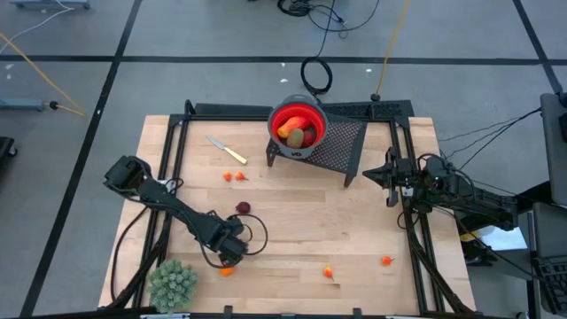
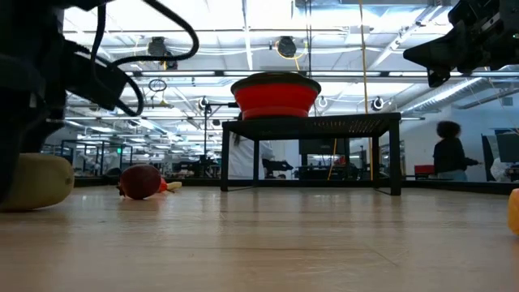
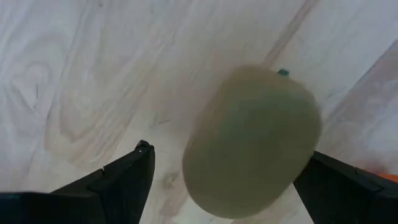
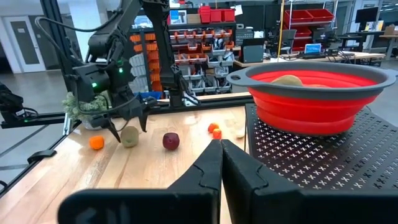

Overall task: Pick & Place Fruit
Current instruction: Put the kiwi into the strainer bowl on the shelf

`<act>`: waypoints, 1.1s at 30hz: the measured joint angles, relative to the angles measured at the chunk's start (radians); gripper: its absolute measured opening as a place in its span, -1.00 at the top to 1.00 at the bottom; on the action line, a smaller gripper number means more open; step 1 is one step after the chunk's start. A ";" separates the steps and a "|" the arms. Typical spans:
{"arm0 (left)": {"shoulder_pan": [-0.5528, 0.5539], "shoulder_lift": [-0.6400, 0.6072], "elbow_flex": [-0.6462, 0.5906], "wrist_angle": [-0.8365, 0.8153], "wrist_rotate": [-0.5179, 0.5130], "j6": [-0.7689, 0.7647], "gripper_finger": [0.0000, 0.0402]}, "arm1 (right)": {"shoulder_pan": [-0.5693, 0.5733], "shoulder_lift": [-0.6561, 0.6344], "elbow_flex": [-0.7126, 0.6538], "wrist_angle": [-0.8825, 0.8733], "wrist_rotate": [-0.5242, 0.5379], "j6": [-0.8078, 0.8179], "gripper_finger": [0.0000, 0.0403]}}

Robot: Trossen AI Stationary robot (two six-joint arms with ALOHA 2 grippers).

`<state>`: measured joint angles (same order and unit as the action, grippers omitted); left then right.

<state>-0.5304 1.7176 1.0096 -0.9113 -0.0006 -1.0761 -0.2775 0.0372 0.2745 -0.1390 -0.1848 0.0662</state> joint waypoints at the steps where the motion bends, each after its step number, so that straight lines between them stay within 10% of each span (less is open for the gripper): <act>1: 0.000 0.000 -0.006 0.010 0.000 0.000 -0.77 | 0.000 0.000 0.000 0.000 0.000 0.000 1.00; 15: 0.006 -0.002 -0.053 0.133 -0.026 0.102 -0.75 | 0.000 0.000 0.000 0.000 0.002 0.001 1.00; 33: 0.010 -0.002 -0.054 0.156 -0.050 0.130 0.04 | 0.000 0.000 0.000 0.000 0.005 0.009 1.00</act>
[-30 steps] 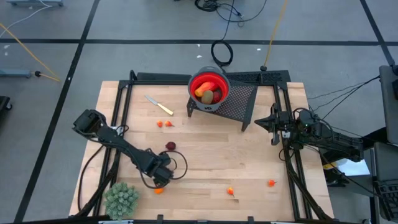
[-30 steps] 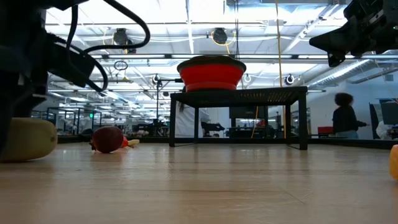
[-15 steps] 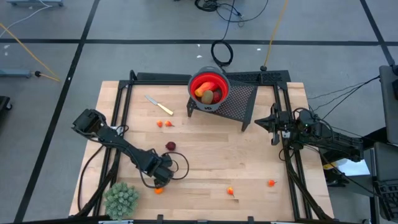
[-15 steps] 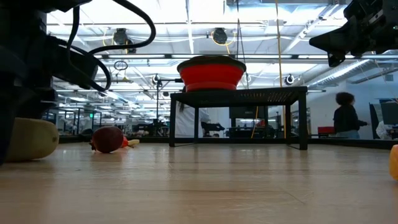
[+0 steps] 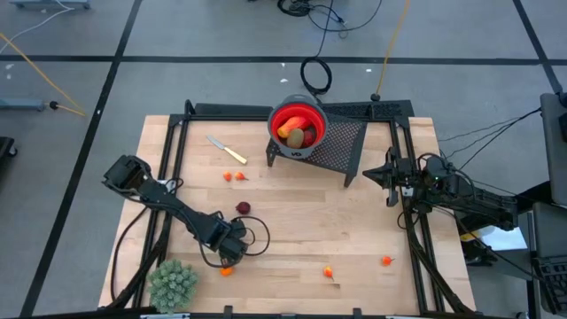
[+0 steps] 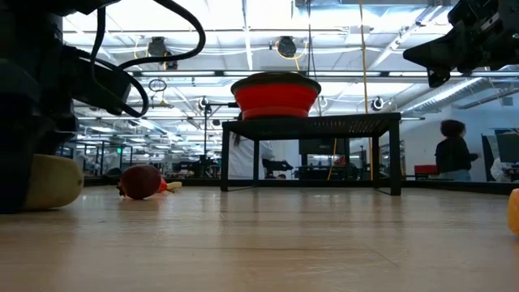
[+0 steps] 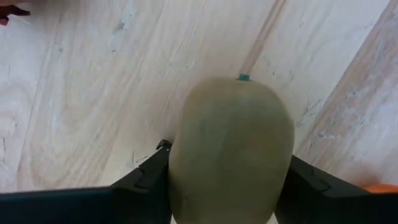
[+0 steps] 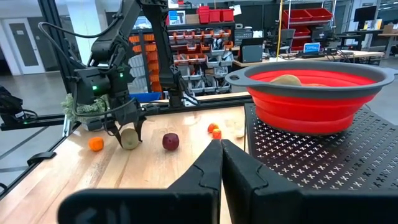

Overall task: Pick & Place Fruit
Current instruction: Put the kiwi into the strainer bowl on the shelf

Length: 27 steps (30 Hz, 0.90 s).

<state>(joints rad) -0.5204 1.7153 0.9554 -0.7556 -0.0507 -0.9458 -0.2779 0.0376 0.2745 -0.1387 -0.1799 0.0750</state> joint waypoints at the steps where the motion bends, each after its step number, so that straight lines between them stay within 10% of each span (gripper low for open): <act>1: 0.002 -0.001 0.000 0.000 -0.001 -0.002 0.01 | 0.000 0.000 0.000 0.000 0.000 0.000 1.00; 12: 0.071 -0.148 0.054 0.016 -0.150 -0.005 0.03 | 0.000 0.000 0.000 0.001 -0.004 0.000 1.00; 27: 0.098 -0.389 0.060 0.437 -0.522 0.169 0.02 | 0.000 0.000 0.000 0.001 -0.005 0.000 1.00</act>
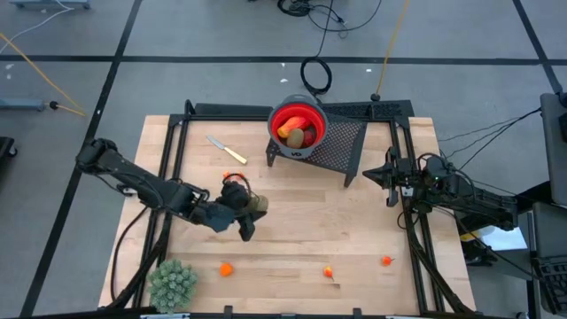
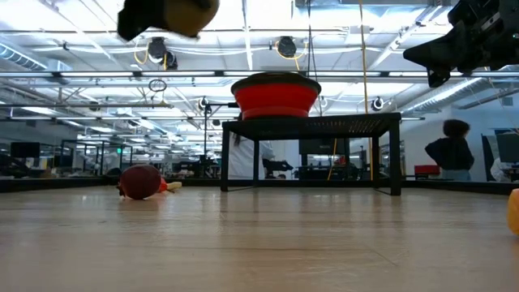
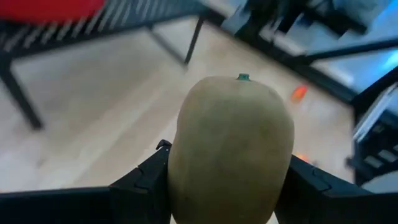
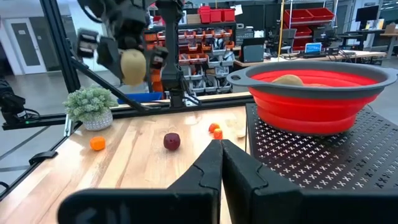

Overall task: Pick & Place Fruit
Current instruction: Put the kiwi into the strainer bowl on the shelf

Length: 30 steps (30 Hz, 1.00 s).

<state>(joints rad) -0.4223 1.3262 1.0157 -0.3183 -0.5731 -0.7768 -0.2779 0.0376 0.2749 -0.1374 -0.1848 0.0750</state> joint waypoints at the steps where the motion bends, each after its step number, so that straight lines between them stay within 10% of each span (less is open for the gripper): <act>1: 0.001 -0.004 0.000 0.039 -0.005 0.029 0.01 | 0.000 0.000 0.000 0.000 0.000 0.000 1.00; 11: 0.008 -0.007 0.000 0.542 0.013 0.392 0.01 | 0.000 0.000 0.000 0.000 0.000 -0.006 1.00; 30: 0.009 -0.007 0.000 1.217 0.394 0.845 -0.04 | 0.000 0.000 0.000 0.000 0.000 -0.008 1.00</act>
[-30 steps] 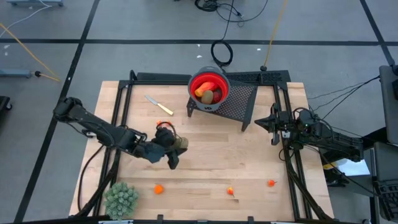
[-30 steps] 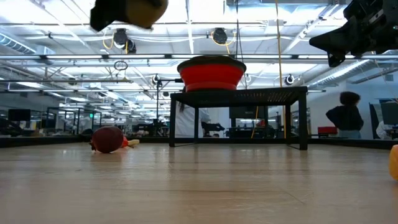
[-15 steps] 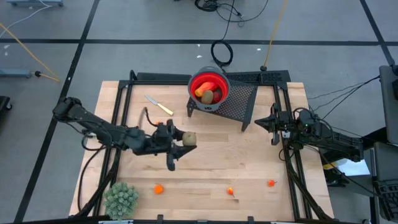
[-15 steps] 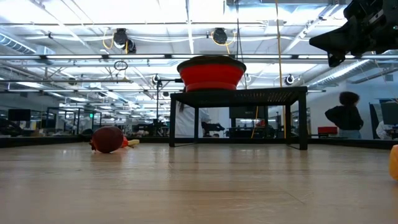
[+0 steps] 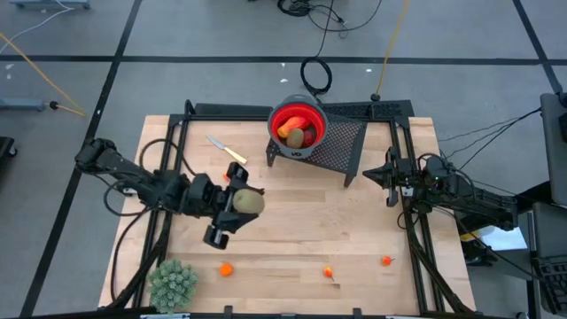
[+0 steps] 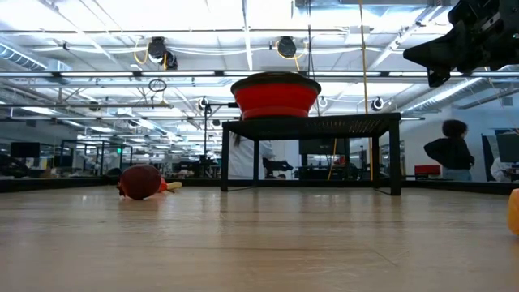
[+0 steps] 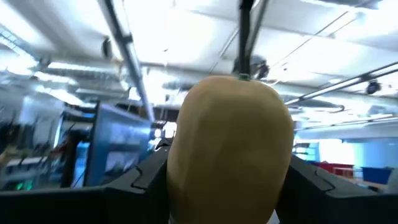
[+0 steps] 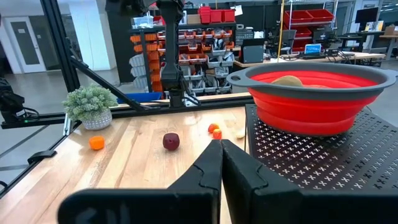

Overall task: Pick & Place Fruit
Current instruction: Put the kiwi into the strainer bowl on the shelf

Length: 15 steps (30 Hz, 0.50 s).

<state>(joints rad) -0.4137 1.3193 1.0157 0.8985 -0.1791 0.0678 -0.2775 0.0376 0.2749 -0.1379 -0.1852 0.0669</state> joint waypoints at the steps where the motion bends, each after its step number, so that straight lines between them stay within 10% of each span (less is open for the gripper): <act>1: 0.000 0.000 0.000 0.007 0.011 0.005 -0.04 | 0.000 0.000 0.000 0.000 0.000 0.000 1.00; 10: 0.002 0.000 0.000 0.020 0.020 0.009 0.01 | 0.000 0.000 0.000 0.000 0.000 0.000 1.00; 15: 0.002 0.000 0.000 0.020 -0.178 -0.081 -0.02 | 0.000 0.000 0.000 0.000 0.000 0.000 1.00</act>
<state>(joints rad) -0.4118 1.3193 1.0157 0.9184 -0.3574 -0.0128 -0.2775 0.0376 0.2749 -0.1379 -0.1852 0.0666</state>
